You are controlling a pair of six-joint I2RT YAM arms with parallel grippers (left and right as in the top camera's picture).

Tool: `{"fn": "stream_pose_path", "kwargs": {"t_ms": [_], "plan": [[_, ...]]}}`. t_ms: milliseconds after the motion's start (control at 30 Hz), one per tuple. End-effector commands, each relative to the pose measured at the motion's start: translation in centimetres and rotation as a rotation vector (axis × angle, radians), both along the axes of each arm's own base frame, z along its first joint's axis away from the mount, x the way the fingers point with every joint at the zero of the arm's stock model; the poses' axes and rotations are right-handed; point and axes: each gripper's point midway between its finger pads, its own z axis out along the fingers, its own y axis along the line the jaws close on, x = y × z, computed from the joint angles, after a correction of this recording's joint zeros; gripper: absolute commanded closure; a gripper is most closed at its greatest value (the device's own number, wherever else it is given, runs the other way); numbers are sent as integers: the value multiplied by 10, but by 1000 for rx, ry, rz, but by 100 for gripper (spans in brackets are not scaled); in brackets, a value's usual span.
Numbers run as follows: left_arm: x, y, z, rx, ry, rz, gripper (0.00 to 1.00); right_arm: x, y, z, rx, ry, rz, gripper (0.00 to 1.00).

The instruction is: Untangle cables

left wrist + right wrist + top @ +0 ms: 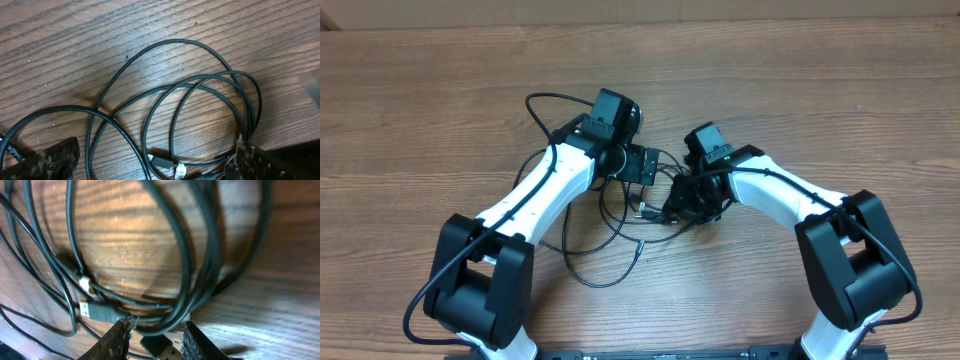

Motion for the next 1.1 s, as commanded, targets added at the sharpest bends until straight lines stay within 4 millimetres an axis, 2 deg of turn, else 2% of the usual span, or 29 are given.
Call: {"fn": "stream_pose_path", "kwargs": {"t_ms": [0,133,500,633,700,767,867,1000,1067], "plan": [[2,2,-2,20,-7,-7,0,14,-10,-3,-11,-18,-76,68],[2,2,-2,20,-7,-7,0,19,-8,-1,0,-10,-136,69],[2,2,-2,21,-6,-6,1,9,1,-6,-62,-20,-126,70],[2,12,-4,44,9,81,0,6,6,-11,-70,-25,-144,78],[5,25,-5,86,7,139,0,-2,14,-12,-46,-5,-136,96],[6,28,-6,86,10,149,0,-12,28,-2,41,30,-65,96],[8,35,-6,86,15,169,0,-16,49,29,195,-11,120,96],[9,42,-6,81,26,203,0,-10,50,70,250,-75,177,96],[10,45,-6,75,29,209,0,-8,51,85,269,-115,190,96]]}}
